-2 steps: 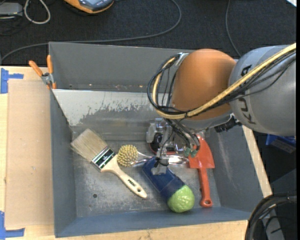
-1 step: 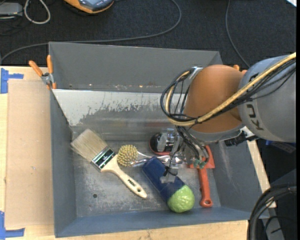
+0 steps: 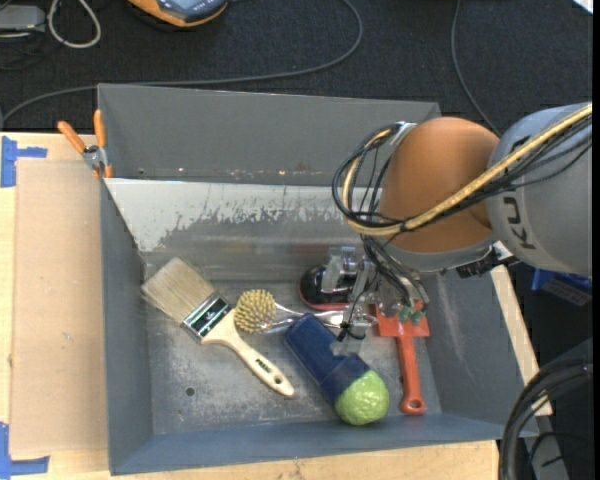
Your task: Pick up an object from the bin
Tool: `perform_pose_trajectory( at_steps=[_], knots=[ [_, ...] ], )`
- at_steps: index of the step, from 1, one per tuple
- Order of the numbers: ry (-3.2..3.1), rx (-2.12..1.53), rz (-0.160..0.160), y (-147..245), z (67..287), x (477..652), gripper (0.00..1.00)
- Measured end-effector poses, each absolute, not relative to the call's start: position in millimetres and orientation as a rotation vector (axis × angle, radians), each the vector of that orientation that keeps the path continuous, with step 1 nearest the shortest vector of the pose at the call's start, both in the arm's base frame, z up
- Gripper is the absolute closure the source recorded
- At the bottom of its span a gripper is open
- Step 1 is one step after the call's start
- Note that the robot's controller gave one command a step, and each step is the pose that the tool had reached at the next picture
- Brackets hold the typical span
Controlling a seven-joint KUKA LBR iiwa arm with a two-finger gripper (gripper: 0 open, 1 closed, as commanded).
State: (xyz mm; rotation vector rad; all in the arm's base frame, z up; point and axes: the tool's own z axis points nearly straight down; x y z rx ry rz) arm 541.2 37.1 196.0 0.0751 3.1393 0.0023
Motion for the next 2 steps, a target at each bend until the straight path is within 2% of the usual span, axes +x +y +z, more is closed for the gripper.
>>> perform_pose_trajectory(
  at_steps=[1,2],
  knots=[
    [3.145,0.149,0.001,36,177,535.6,0.0],
    [3.141,0.108,0.002,11,178,532.4,0.0]
  ],
)
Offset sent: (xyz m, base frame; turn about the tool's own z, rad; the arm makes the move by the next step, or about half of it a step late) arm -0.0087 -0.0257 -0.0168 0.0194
